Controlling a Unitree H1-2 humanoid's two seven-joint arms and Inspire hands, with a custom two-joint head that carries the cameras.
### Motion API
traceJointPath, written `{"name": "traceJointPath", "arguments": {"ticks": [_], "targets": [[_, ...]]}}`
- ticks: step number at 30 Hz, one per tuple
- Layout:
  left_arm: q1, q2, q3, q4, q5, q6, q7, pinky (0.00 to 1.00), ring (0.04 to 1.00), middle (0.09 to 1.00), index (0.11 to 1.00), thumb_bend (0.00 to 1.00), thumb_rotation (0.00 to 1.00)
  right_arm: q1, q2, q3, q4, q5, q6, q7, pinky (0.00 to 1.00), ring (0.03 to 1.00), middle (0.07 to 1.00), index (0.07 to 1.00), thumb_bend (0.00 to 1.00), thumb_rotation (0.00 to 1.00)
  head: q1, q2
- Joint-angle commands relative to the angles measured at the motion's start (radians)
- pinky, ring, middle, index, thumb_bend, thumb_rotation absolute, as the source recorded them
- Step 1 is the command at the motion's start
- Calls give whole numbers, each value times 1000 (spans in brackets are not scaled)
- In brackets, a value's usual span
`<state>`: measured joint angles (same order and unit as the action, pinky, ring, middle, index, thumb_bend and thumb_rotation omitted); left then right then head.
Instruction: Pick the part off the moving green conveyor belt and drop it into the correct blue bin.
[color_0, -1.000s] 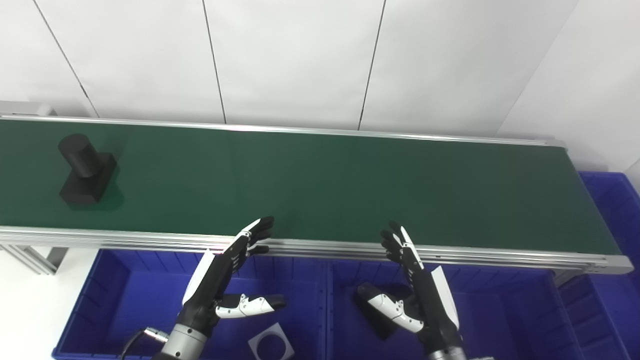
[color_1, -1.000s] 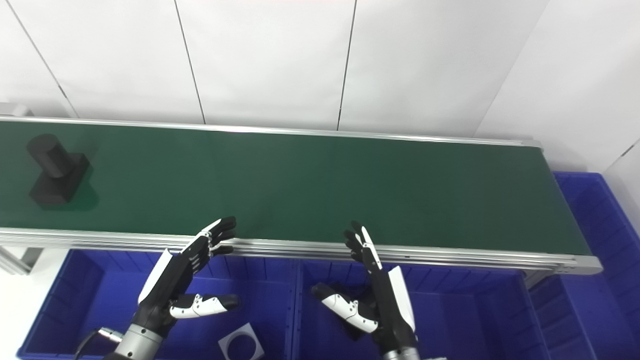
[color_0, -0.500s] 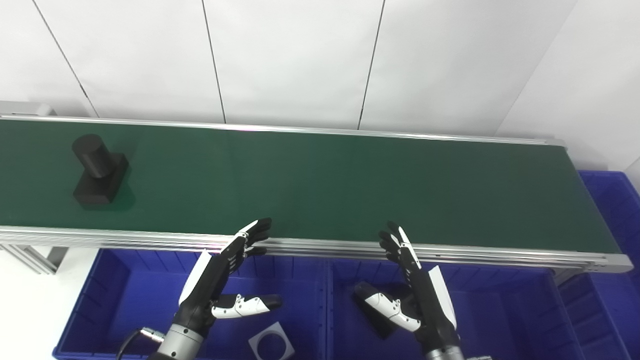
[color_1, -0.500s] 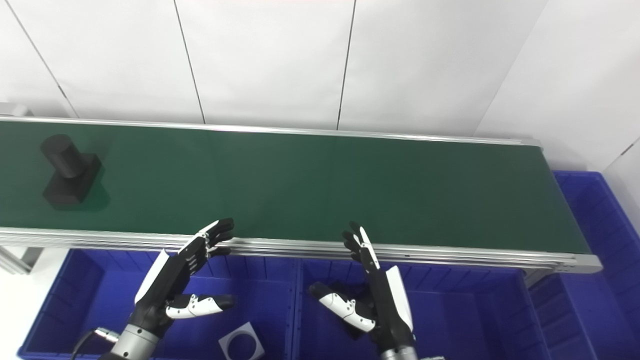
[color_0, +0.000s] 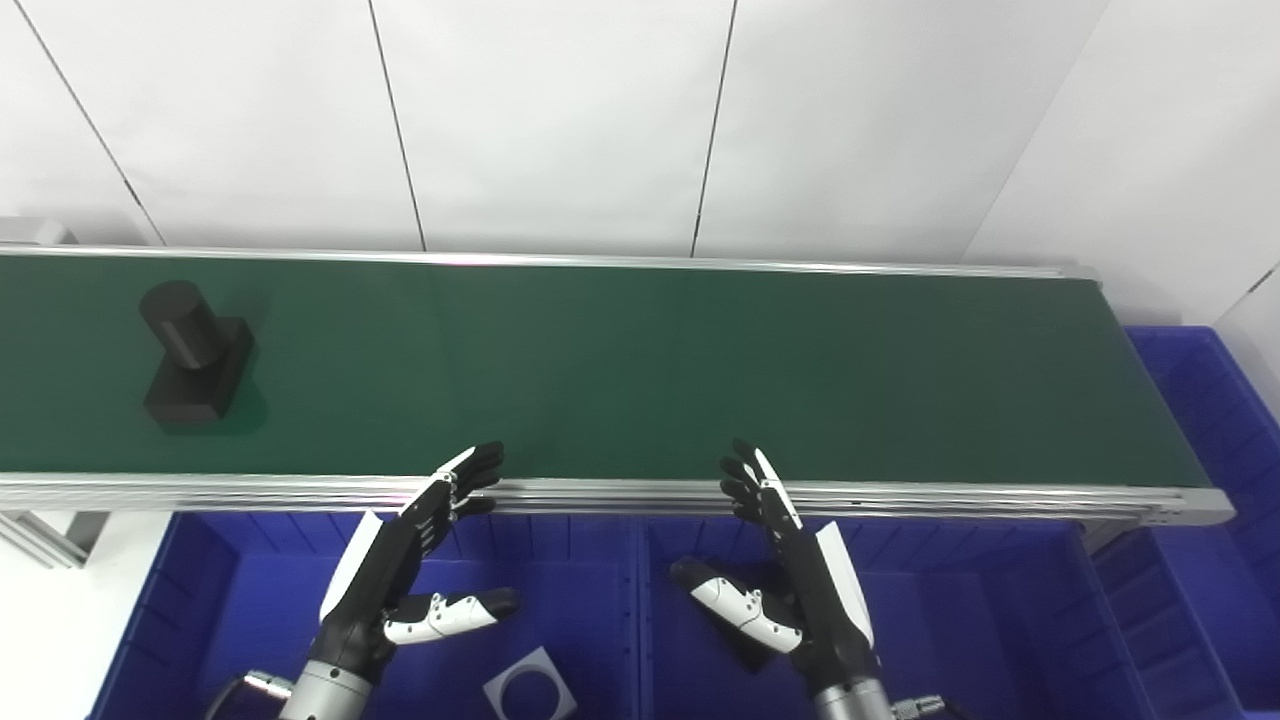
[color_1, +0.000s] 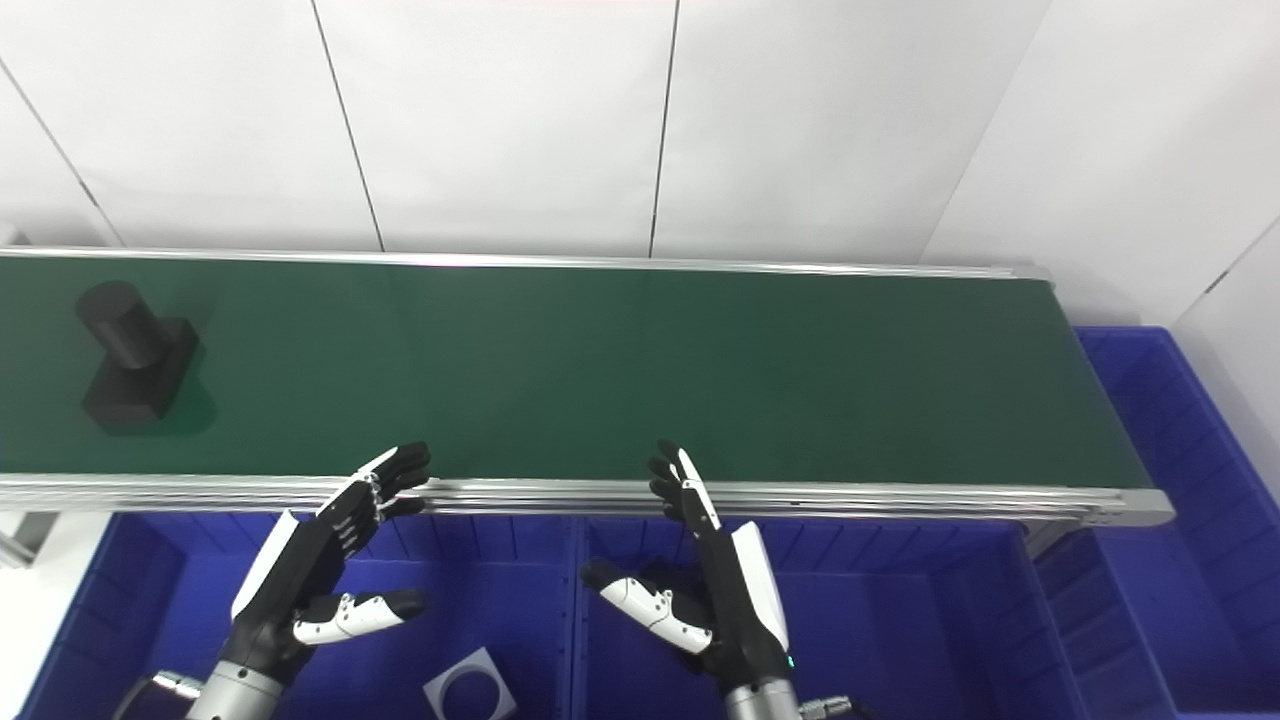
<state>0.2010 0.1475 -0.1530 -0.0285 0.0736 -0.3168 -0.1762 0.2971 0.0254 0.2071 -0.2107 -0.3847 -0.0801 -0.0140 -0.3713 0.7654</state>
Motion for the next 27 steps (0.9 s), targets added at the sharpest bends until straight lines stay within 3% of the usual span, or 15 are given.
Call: {"name": "traceJointPath", "arguments": {"ticks": [1, 4, 15, 27], "targets": [[-15, 1, 0, -18, -2, -46, 2, 784, 867, 892, 868, 916, 529, -6, 2, 0, -23, 13, -13, -8, 845, 873, 908, 963, 733, 605, 37, 7], [-11, -3, -5, -37, 5, -31, 1, 779, 866, 891, 870, 900, 518, -2, -7, -3, -35, 15, -10, -3, 850, 873, 905, 958, 727, 601, 77, 11], [-4, -19, -13, -62, 33, -17, 9, 780, 863, 892, 876, 893, 483, -1, -21, -6, -40, 21, -9, -2, 800, 863, 899, 903, 751, 650, 97, -3], [11, -13, -39, -57, 54, -30, -3, 802, 880, 906, 882, 882, 498, 16, -46, -5, -51, 48, -34, 0, 754, 840, 881, 898, 728, 579, 135, -14]]}}
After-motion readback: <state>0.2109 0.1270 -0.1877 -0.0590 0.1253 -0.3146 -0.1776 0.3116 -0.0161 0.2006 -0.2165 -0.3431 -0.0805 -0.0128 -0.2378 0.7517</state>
